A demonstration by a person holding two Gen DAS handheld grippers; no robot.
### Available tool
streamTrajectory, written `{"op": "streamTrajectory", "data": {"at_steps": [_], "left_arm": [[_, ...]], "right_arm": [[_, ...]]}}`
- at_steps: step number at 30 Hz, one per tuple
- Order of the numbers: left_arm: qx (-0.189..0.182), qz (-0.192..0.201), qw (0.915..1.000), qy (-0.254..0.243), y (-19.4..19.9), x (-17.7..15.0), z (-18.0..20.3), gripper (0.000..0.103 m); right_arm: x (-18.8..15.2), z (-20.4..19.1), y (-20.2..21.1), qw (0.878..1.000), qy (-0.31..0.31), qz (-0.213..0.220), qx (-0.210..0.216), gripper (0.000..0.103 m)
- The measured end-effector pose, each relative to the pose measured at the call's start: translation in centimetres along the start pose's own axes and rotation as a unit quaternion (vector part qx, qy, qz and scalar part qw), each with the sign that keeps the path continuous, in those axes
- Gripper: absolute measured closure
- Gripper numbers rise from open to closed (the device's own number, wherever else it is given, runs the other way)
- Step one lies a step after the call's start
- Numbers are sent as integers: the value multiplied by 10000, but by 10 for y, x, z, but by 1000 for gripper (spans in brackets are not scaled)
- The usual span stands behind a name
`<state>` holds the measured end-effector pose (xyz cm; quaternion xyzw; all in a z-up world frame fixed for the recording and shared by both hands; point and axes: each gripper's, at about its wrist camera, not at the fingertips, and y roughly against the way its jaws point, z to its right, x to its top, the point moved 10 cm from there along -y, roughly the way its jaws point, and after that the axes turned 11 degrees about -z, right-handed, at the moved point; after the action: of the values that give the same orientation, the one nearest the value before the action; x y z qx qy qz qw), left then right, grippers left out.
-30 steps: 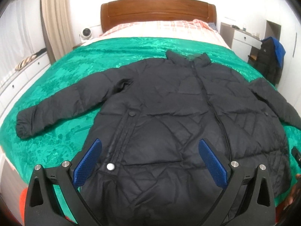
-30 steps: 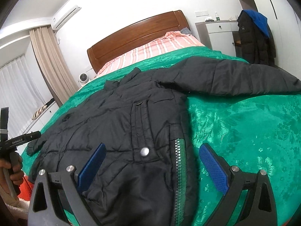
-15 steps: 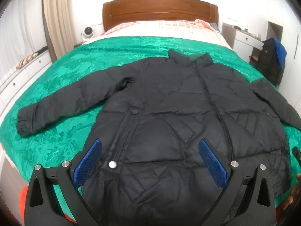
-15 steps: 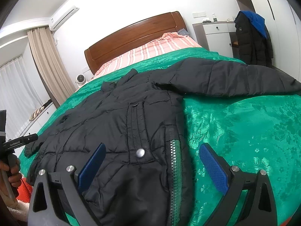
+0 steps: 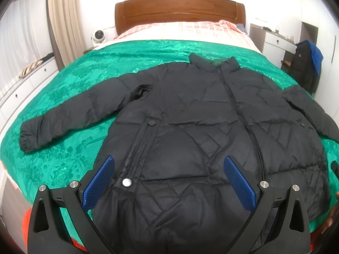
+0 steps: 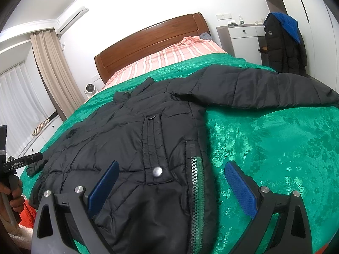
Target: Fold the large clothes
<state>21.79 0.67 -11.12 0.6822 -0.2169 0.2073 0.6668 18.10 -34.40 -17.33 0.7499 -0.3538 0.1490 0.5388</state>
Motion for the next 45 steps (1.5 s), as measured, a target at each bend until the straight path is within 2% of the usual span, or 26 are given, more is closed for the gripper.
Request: {"op": "streamTrajectory", "data": {"at_steps": [30,33,35,39,41,43,45], "left_arm": [[9,-27,10000,39,-3,-3,0,0],[38,-19,10000,32,-3,-2,-1,0],[40,26,10000,55,-1,0,-4,0],[-7,92,9998,170,1,3,-12,0],[-30,88,9997,235,-1,3,-17,0],[-23,48,9995,300,-5,1,-23,0],[-13,-14,9992,390,-9,-1,-30,0]], "right_arm": [[-1,2,-2,10000,-6,-58,-27,4],[4,11,1,9996,-237,-23,160,4],[17,36,10,9973,-668,120,289,4],[45,139,39,9786,-1957,628,33,4],[54,191,43,9633,-2605,650,71,4],[60,226,42,9482,-3114,602,185,4],[65,265,38,9254,-3738,561,270,4]]}}
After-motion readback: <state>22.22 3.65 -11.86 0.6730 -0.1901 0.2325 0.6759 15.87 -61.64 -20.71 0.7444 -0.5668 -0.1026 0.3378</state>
